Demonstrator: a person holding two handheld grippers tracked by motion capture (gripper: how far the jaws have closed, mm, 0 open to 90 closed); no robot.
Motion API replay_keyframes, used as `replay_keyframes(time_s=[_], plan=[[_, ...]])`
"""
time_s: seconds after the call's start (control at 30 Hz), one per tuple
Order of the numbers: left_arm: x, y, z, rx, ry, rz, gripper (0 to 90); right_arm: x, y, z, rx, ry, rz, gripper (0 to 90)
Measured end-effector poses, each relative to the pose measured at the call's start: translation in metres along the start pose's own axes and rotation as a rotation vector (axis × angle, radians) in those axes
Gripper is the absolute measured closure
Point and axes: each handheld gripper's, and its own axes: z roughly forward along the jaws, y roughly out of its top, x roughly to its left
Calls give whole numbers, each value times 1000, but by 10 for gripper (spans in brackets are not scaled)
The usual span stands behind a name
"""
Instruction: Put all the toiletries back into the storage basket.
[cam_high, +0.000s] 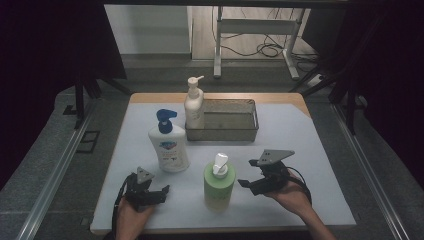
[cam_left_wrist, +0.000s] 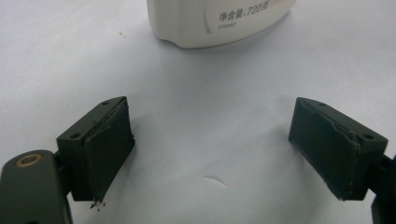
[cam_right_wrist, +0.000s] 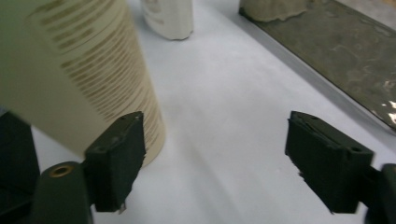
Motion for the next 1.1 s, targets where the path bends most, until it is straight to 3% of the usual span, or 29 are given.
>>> replay_keyframes(time_s=[0.53,1.1], plan=[[0,0,0,2,0,2,130,27,-1,-7,15,105,-69,61],[0,0,0,0,0,0,130,51,25,10,-39,190,-111,18]])
